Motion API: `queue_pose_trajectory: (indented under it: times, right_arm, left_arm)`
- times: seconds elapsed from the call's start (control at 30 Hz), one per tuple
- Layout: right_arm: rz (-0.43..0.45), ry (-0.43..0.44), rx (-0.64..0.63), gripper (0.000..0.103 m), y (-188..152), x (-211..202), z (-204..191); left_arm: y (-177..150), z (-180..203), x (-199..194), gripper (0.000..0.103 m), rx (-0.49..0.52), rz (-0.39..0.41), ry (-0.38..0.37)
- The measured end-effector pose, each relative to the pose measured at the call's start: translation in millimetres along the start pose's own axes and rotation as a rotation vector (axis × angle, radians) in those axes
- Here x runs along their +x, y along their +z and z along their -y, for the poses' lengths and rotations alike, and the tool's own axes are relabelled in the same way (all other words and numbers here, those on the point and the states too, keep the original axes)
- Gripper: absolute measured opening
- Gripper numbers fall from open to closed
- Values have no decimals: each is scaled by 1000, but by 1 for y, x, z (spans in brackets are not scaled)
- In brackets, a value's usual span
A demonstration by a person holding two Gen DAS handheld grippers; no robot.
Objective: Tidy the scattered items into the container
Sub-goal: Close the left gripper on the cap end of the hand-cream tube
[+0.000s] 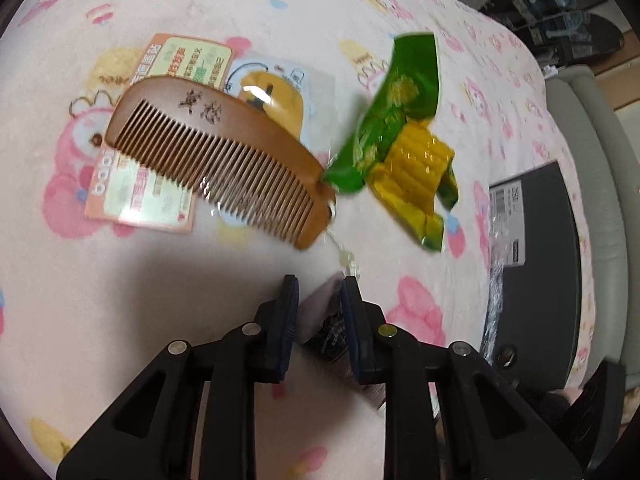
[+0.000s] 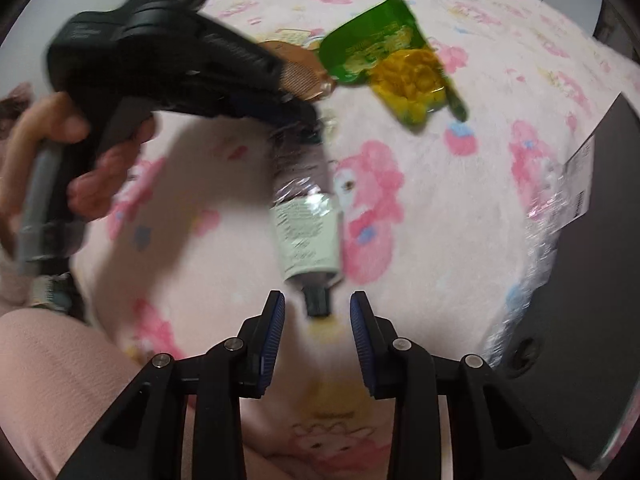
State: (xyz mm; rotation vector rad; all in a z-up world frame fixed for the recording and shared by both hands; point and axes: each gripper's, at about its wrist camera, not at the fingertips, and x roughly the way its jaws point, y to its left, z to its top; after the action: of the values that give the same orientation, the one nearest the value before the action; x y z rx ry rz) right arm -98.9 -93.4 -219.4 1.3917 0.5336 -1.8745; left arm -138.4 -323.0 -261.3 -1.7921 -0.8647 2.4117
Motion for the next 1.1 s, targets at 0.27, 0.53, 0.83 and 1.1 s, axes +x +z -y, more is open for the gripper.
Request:
queue_pose_trajectory:
  times: [0.27, 0.53, 0.83, 1.1]
  right_arm:
    - [27, -115, -7, 30, -6, -7, 2]
    - [33, 0, 83, 34, -3, 3, -1]
    - [62, 65, 76, 35, 7, 0, 4]
    - [-20, 96, 171, 44, 16, 25, 7]
  left_arm:
    - [-38, -8, -23, 20, 7, -67, -39]
    - [-47, -17, -15, 20, -62, -31, -44]
    - [-85, -32, -44, 22, -86, -31, -104]
    - [-73, -54, -32, 31, -164, -25, -185]
